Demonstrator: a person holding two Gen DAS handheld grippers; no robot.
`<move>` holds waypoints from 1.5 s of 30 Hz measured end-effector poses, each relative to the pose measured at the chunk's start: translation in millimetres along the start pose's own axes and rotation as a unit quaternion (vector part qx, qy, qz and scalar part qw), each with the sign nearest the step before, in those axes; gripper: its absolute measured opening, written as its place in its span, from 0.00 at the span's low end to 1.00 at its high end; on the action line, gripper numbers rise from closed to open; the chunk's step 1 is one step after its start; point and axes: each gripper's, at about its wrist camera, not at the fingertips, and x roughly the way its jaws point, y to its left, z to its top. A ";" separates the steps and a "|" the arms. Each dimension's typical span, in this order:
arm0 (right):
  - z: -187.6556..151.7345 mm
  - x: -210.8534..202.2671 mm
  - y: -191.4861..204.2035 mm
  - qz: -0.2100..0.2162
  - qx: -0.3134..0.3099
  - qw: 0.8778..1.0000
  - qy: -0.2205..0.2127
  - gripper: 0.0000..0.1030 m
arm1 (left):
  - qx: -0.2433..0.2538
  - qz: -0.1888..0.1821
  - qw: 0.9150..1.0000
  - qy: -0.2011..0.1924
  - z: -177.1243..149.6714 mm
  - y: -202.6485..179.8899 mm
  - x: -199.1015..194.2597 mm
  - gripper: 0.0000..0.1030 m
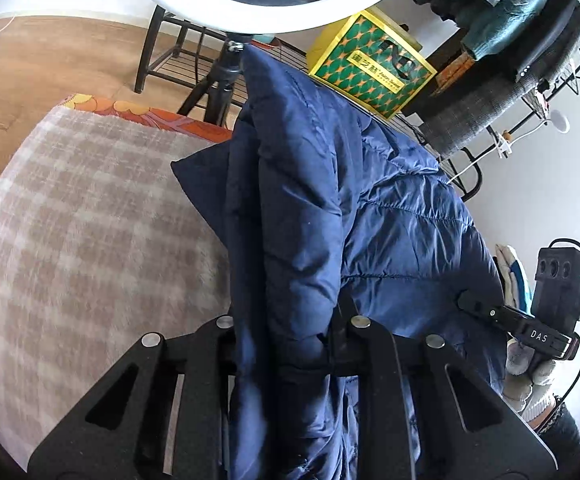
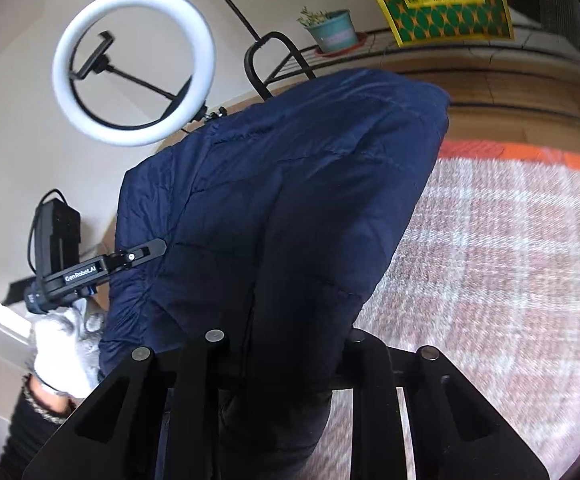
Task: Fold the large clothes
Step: 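Carry the lifted jacket bundle with both tools toward the blue garment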
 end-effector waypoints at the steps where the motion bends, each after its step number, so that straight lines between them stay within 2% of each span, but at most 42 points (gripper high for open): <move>1: -2.0 -5.9 2.4 -0.004 -0.007 1.000 -0.001 0.20 | -0.002 -0.005 1.000 0.000 -4.4 -4.3 -3.3 0.20; 4: -7.9 -26.1 9.3 -0.012 -0.026 1.000 -0.003 0.20 | -0.008 -0.019 1.000 -0.004 -16.3 -15.0 -14.1 0.19; 10: -25.9 -64.3 23.9 -0.041 -0.056 0.998 0.001 0.20 | 0.017 -0.024 1.000 0.000 -48.0 -57.6 -29.5 0.19; 23: -60.5 -195.9 14.5 -0.081 -0.076 0.993 -0.036 0.19 | 0.051 -0.073 0.996 0.014 -82.0 -174.8 -42.5 0.18; 33: -74.5 -298.7 -41.3 -0.107 -0.064 0.989 -0.074 0.19 | 0.111 -0.113 0.987 0.027 -103.0 -299.4 -14.6 0.18; 45: -74.4 -396.7 -129.1 -0.142 -0.053 0.982 -0.115 0.18 | 0.133 -0.164 0.977 0.037 -110.1 -428.3 62.4 0.18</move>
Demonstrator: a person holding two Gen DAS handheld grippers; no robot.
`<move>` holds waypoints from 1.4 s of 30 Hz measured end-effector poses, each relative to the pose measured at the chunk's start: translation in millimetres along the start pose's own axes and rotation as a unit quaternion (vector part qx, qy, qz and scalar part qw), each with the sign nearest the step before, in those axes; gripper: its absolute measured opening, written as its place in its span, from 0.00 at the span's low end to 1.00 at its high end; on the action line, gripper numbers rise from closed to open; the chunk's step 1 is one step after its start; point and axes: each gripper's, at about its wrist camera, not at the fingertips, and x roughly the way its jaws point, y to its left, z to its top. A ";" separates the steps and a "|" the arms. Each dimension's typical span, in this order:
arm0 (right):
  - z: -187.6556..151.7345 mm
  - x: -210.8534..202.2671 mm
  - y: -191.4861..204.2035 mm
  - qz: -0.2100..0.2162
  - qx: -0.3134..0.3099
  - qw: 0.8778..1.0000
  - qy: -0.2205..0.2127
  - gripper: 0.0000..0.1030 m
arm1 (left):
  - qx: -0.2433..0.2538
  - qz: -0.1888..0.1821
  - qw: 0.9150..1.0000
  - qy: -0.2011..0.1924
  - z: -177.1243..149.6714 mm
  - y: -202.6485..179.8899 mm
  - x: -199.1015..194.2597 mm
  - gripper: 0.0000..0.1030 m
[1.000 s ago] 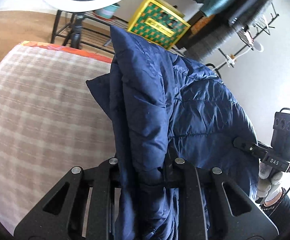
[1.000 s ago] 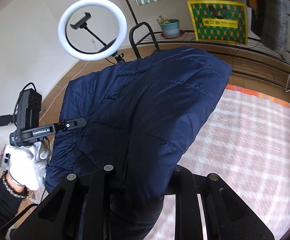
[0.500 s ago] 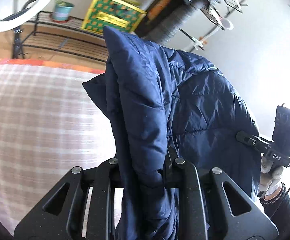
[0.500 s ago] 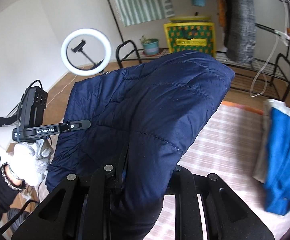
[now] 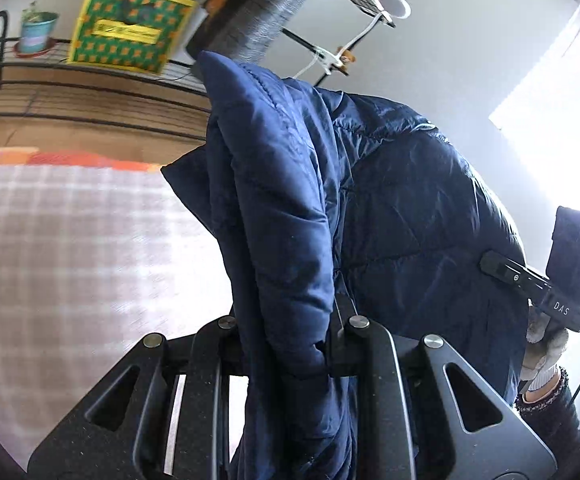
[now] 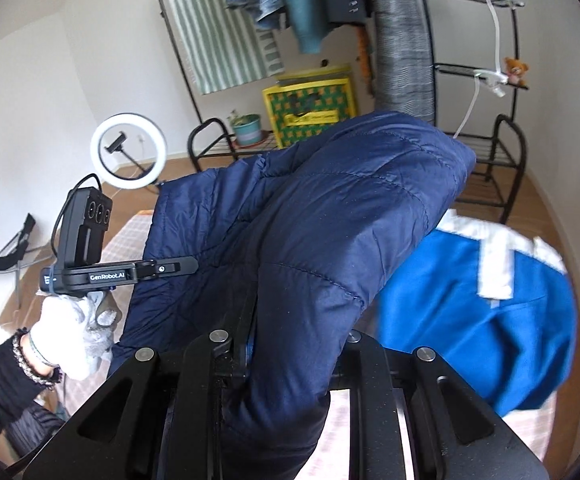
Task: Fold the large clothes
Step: 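Carry the lifted jacket bundle with both tools toward the blue garment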
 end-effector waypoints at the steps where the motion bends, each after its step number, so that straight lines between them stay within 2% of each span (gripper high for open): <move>1: 2.6 -4.0 -12.0 -0.003 0.002 1.000 -0.004 0.18 | 0.003 -0.003 1.000 -0.002 4.4 -7.5 8.5 0.18; 8: 20.8 -24.1 -94.9 -0.026 0.005 0.999 -0.033 0.18 | 0.025 -0.016 1.000 -0.007 35.1 -57.8 81.5 0.18; 13: 29.3 -27.9 -143.2 -0.051 0.000 0.997 -0.049 0.18 | 0.035 -0.024 0.999 -0.015 44.9 -86.0 121.2 0.18; 22: 24.3 -4.2 -209.8 -0.098 -0.008 0.995 -0.023 0.18 | 0.026 -0.019 0.999 0.010 40.4 -93.5 201.5 0.18; 29: 7.0 15.0 -244.7 -0.110 0.002 0.994 -0.003 0.19 | 0.044 -0.002 0.999 0.013 34.3 -91.5 214.3 0.18; 32: -1.7 23.8 -252.1 -0.132 -0.004 0.991 0.013 0.23 | 0.054 0.009 0.998 0.014 31.7 -95.7 217.0 0.18; 35: -5.9 34.7 -252.7 -0.166 -0.015 0.986 0.033 0.31 | 0.054 0.022 0.998 0.012 35.3 -96.1 218.7 0.24; 38: -10.3 41.1 -257.2 -0.185 -0.002 0.981 0.051 0.38 | 0.057 0.040 0.997 0.011 37.6 -96.7 220.2 0.34; 42: -12.5 43.0 -260.1 -0.198 0.005 0.978 0.056 0.42 | 0.059 0.050 0.997 0.009 38.4 -98.8 220.9 0.35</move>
